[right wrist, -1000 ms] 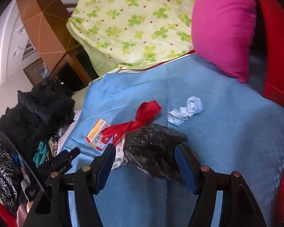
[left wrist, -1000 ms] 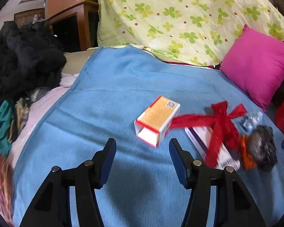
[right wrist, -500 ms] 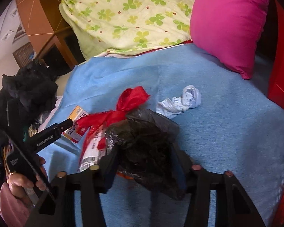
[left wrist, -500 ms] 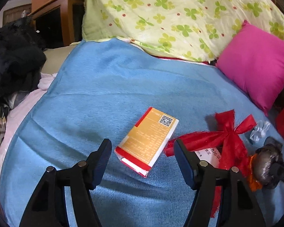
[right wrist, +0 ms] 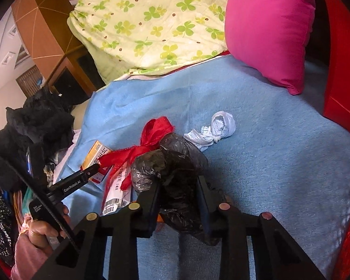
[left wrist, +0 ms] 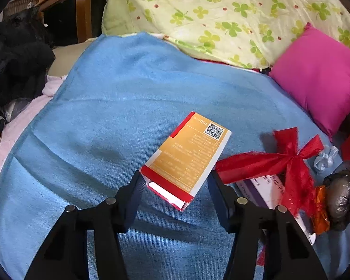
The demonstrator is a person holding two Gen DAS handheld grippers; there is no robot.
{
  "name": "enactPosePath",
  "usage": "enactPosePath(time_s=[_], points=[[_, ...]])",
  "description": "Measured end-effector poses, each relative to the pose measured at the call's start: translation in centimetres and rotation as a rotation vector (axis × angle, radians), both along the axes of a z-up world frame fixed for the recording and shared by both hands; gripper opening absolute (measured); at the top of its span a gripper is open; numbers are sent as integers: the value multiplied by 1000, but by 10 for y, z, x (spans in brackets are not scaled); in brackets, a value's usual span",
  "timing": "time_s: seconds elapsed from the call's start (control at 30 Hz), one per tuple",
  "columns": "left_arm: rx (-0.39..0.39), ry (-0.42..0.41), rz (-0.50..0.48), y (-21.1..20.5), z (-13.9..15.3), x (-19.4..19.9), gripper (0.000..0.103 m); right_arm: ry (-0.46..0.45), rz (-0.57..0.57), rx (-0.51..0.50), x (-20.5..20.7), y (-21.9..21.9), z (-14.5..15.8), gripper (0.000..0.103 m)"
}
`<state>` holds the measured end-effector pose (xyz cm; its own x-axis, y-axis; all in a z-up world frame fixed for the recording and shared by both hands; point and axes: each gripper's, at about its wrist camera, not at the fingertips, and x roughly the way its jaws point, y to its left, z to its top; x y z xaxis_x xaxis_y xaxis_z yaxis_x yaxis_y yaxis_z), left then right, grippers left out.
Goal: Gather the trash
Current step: 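Grasp the black plastic bag with the right gripper while the left grasps the orange-white box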
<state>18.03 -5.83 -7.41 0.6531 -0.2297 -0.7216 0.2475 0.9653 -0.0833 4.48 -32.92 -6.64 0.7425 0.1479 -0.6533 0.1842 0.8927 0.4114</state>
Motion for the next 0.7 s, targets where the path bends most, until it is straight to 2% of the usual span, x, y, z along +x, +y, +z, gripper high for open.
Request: enactPosePath(time_s=[0.2, 0.47, 0.6, 0.63, 0.67, 0.7], points=[[6, -42, 5, 1, 19, -13, 57, -15, -16, 34, -6, -8, 5, 27], [11, -151, -9, 2, 61, -53, 57, -69, -19, 42, -21, -13, 25, 27], [-22, -161, 4, 5, 73, -74, 57, -75, -4, 108, -25, -17, 25, 30], [-31, -166, 6, 5, 75, -80, 57, -70, -4, 116, -24, -17, 24, 40], [-41, -165, 7, 4, 76, -84, 57, -64, 0, 126, -23, -16, 23, 68], [-53, -162, 3, 3, 78, -89, 57, -69, 2, 136, -23, -15, 22, 80]])
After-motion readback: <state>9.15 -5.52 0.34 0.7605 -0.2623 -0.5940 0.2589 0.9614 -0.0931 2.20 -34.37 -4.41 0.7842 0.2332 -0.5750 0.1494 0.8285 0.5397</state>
